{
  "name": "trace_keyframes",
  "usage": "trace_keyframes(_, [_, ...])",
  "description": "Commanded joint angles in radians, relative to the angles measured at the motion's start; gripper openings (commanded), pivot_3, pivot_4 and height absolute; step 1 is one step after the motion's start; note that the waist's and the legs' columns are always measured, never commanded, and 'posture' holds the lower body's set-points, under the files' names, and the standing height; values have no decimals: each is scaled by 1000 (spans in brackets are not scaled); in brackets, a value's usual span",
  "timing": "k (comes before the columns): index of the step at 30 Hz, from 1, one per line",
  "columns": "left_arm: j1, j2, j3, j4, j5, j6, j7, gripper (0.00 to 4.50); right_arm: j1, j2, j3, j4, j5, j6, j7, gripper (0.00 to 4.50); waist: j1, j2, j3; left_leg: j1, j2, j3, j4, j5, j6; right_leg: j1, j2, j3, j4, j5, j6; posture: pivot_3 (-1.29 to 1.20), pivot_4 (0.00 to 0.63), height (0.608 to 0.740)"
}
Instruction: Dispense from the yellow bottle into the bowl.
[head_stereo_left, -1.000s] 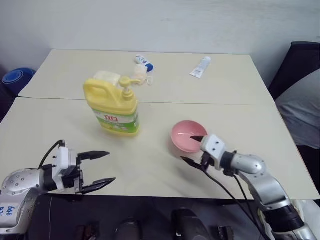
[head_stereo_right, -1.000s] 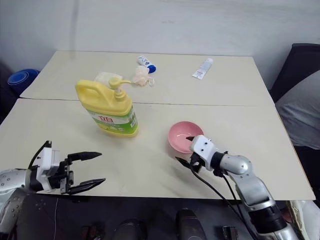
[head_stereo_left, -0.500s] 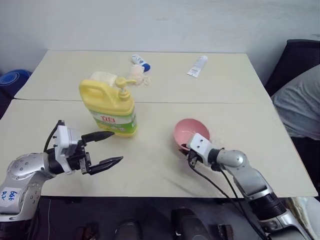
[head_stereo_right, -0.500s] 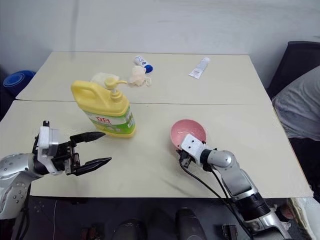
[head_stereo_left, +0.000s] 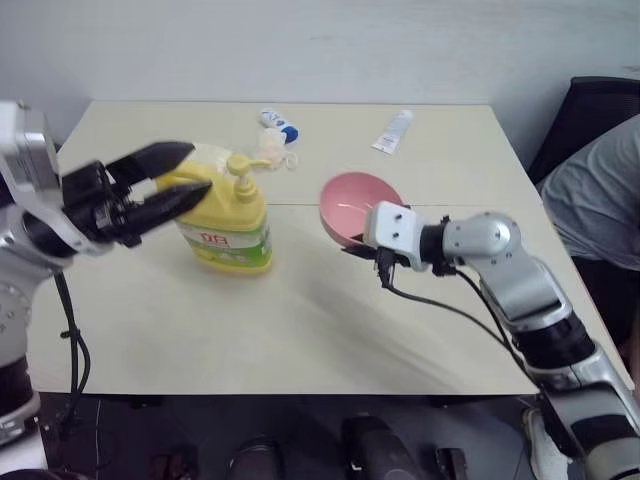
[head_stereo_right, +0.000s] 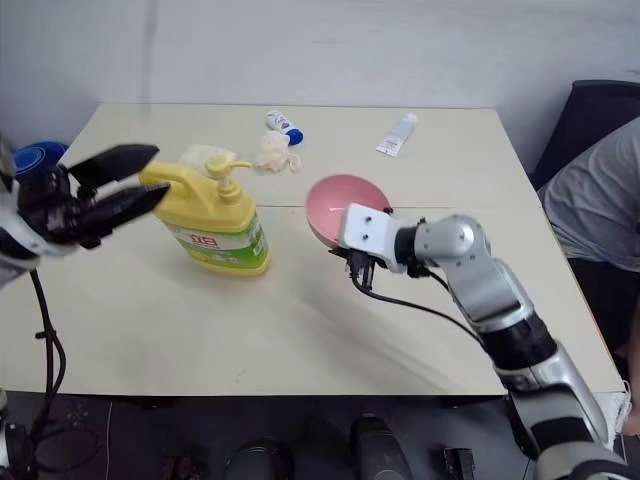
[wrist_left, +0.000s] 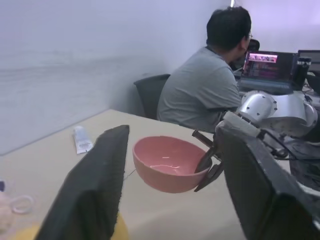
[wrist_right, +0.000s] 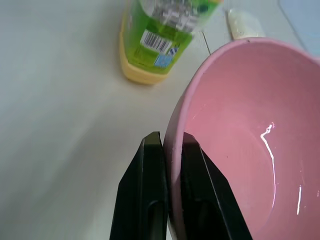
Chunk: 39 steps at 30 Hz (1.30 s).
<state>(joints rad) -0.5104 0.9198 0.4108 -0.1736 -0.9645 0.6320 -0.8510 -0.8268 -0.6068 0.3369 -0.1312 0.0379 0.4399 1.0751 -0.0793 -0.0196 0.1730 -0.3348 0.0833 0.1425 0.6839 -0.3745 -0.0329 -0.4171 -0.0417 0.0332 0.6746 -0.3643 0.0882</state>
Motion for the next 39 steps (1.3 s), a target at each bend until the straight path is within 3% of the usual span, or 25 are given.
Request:
trace_keyframes(1, [-111, 29, -89, 97, 118, -23, -21, 1718, -124, 16, 30, 66, -15, 0, 53, 0, -5, 0, 0, 0, 0, 0, 0, 0, 0, 0, 0, 0, 0, 0, 0, 0, 150, 740])
trace_keyframes(6, [-283, -10, -212, 253, 268, -88, -59, 83, -223, 51, 81, 159, -44, -37, 96, 0, -10, 0, 0, -1, -1, 1, 2, 0, 0, -1, 3, -1, 4, 0, 0, 0, 150, 740])
trace_keyframes(7, [-305, -18, -230, 273, 285, -91, -72, 33, -239, 63, 88, 169, -45, -37, 103, 0, -14, 0, 0, -1, -1, 1, 2, 0, 0, -2, 2, -1, 4, 0, 0, 0, 150, 740])
trace_keyframes(17, [-399, -79, -304, 360, 405, -110, -137, 33, -368, 148, 117, 294, -63, -90, 155, 0, -82, 0, 0, -19, -1, -3, 12, 0, 0, -23, -3, -7, 21, 0, 0, 0, 150, 740])
trace_keyframes(23, [-393, -93, -308, 372, 449, -114, -146, 33, -447, 208, 118, 412, -70, -136, 182, 0, -117, 0, 0, -19, -3, -27, 13, 0, 0, -23, -3, -6, 24, 0, 0, 0, 150, 740])
trace_keyframes(39, [-356, -31, -196, 343, 424, -72, -193, 33, -522, 316, 111, 566, -91, -198, 195, 0, -120, 0, 0, -21, -7, -48, 14, 0, 0, -23, -5, -6, 29, 0, 0, 0, 150, 740])
